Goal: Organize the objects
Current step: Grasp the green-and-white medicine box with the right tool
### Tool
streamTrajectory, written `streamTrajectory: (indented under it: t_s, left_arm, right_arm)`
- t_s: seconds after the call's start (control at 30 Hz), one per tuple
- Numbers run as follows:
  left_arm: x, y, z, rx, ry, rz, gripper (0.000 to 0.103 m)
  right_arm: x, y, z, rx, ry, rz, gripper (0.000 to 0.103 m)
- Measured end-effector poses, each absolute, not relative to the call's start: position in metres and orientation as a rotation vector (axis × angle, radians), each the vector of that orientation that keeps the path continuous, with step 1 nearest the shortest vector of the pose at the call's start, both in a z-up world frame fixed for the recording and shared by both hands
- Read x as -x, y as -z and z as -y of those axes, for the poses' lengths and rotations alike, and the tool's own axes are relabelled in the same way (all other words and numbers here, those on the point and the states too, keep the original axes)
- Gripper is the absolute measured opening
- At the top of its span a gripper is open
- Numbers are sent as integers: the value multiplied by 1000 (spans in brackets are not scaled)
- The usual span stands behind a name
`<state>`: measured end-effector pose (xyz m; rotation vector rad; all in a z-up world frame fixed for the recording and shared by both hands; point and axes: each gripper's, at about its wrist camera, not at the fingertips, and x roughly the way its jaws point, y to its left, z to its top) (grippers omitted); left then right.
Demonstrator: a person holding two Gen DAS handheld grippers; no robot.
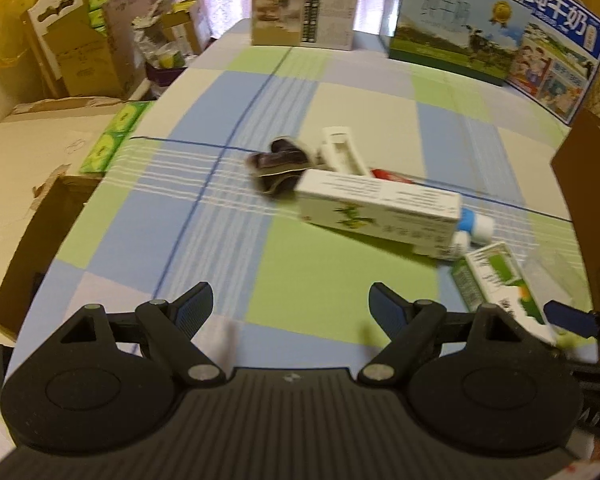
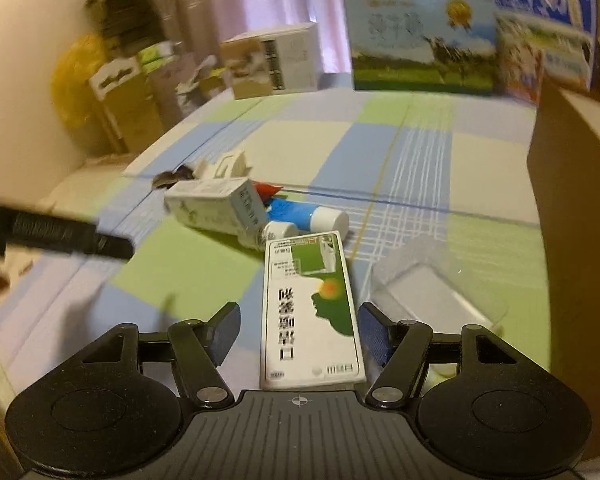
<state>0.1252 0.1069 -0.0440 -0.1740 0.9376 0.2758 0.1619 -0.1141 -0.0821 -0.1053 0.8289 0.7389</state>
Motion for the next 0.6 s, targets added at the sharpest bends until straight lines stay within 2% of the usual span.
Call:
streamTrajectory:
  t_s: [0.17,0.23,0.47,0.6]
  left_arm:
    - [-126,45,-115,219,-272,-940,82]
    - [-127,44,-114,228,-263,-934,82]
    - [-129,44,-109,213,-237,-932,82]
    - [-131,44,-111,235,-242,-932,82]
  right_arm:
    - [-169,92,102,151,-706,-847,61]
    - [-167,94,104,165,-689,-862,54]
    - [-153,86,117,186,-673,-970,54]
    - [-157,88,108,181,-672,-954,56]
